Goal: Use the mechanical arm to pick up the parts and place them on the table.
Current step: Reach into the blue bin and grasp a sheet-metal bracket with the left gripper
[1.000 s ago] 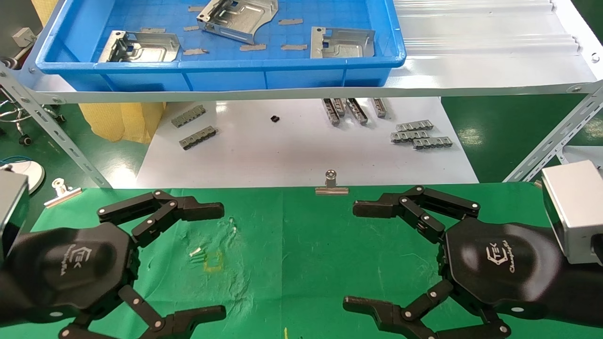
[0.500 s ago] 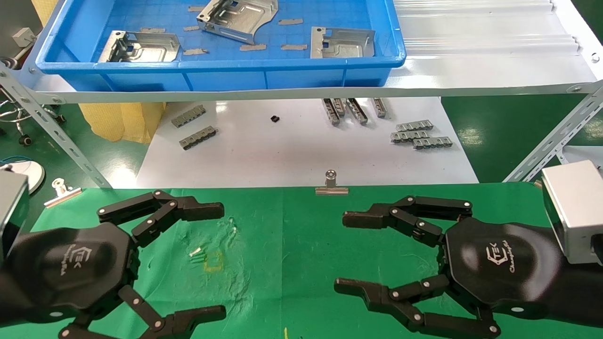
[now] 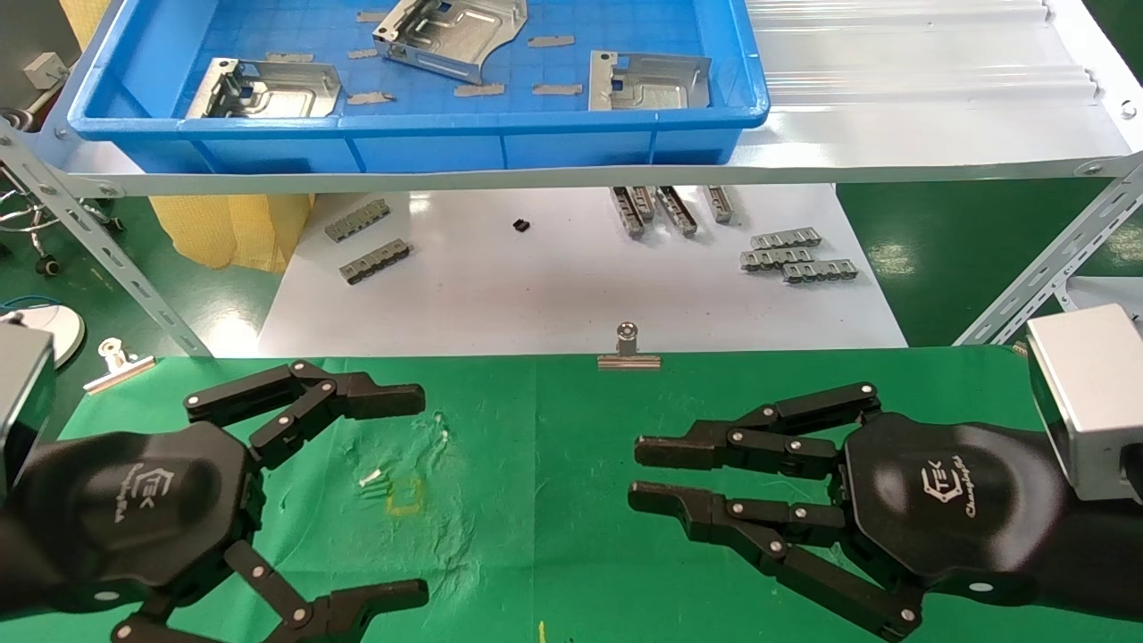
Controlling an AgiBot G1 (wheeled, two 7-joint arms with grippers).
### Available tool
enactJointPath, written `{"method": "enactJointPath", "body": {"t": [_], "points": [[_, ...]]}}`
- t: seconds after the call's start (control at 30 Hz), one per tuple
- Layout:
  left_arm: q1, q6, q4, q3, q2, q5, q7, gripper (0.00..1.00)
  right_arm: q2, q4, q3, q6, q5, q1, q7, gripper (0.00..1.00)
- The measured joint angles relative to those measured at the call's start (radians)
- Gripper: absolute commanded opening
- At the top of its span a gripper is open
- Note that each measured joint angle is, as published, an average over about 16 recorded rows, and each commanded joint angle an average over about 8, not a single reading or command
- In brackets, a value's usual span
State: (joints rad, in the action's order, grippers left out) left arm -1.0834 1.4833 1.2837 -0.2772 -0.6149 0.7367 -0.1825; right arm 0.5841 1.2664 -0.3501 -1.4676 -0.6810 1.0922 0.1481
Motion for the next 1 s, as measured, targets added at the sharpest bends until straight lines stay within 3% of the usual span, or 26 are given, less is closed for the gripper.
{"method": "enactJointPath", "body": {"t": [0.2, 0.37, 0.67, 0.87, 0.9, 0.93, 1.0], "points": [[-0.078, -0.039, -0.032, -0.006, -0.03, 0.043, 0.002, 1.0, 0.0, 0.0, 0.0, 0.0, 0.0, 0.0, 0.0, 0.0], [-0.231, -0.092, -0.147, -0.037, -0.106, 0.132, 0.009, 1.0, 0.0, 0.0, 0.0, 0.0, 0.0, 0.0, 0.0, 0.0], [-0.602, -0.277, -0.576, -0.129, -0.351, 0.359, 0.066, 1.0, 0.0, 0.0, 0.0, 0.0, 0.0, 0.0, 0.0, 0.0], [-0.781, -0.462, -0.881, -0.174, -0.511, 0.472, 0.126, 1.0, 0.0, 0.0, 0.0, 0.0, 0.0, 0.0, 0.0, 0.0], [-0.802, -0.493, -0.923, -0.179, -0.532, 0.486, 0.134, 1.0, 0.0, 0.0, 0.0, 0.0, 0.0, 0.0, 0.0, 0.05], [-0.82, -0.524, -0.961, -0.183, -0.552, 0.498, 0.142, 0.98, 0.0, 0.0, 0.0, 0.0, 0.0, 0.0, 0.0, 0.18], [-0.851, -0.579, -1.031, -0.19, -0.587, 0.517, 0.153, 0.77, 0.0, 0.0, 0.0, 0.0, 0.0, 0.0, 0.0, 0.43]]}}
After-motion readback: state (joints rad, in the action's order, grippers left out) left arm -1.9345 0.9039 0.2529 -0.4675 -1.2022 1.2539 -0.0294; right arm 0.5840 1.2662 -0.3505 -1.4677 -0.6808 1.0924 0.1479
